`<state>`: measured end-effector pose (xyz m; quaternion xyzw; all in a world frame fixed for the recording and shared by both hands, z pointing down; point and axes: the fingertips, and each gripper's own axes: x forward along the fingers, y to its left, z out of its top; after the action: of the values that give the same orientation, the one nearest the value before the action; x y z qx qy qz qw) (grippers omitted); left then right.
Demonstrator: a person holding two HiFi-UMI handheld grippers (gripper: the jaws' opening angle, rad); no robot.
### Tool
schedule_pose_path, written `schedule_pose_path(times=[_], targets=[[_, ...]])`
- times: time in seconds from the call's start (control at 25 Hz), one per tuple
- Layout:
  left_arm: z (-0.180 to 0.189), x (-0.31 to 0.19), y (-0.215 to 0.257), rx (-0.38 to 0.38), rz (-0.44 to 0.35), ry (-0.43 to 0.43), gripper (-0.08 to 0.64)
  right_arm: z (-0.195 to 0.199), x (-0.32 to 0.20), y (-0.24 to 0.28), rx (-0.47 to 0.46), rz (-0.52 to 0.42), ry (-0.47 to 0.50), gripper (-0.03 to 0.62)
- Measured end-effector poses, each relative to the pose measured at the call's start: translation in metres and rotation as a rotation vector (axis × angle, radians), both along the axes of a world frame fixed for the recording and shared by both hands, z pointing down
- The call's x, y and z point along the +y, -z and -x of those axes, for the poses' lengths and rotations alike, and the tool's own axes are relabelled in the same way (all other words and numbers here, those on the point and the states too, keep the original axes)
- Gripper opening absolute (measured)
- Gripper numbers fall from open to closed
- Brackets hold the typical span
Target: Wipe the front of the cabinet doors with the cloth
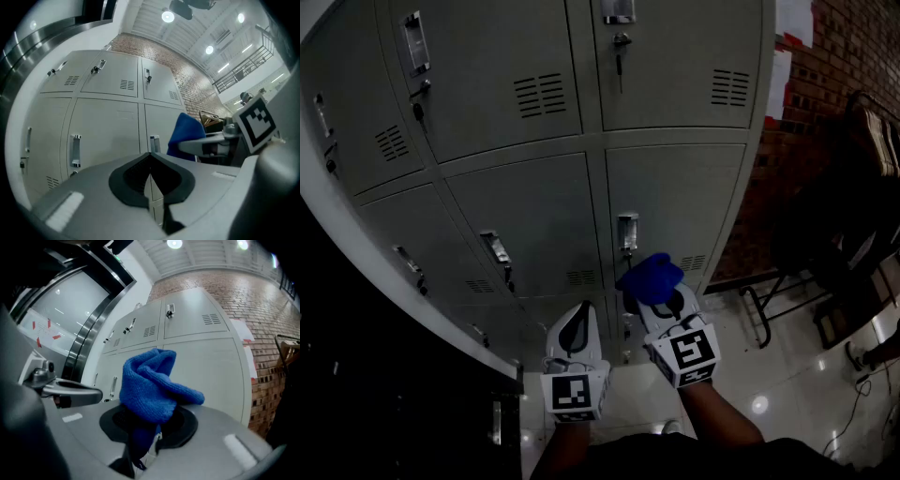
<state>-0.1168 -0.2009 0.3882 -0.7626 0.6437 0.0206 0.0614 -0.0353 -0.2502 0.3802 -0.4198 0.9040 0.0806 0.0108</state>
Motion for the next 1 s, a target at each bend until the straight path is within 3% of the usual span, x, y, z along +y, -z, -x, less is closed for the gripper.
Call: schedule_pose_path(times=[0.24, 0.4, 0.72, 1.0], targets=[[0.008, -0.002, -0.001, -0.007, -0.005, 0.006, 0.016, 0.016, -0.036, 0.079, -0.006, -0.12, -0.042, 0.089], [0.012, -0.004, -0.004, -0.002, 0.004, 0.002, 0.017, 0.024, -0.052, 0.118, 0.017, -0.149, -0.058, 0.087], [0.016, -0.006, -0.001, 0.001, 0.005, 0.007, 0.017, 0.043, -0.079, 0.146, 0.054, -0.111, -0.065, 0.083], [0.021, -0.005, 0.019, 0.002, -0.004, 0.021, 0.017, 0.033, -0.104, 0.142, 0.057, -0.065, -0.102, 0.078]])
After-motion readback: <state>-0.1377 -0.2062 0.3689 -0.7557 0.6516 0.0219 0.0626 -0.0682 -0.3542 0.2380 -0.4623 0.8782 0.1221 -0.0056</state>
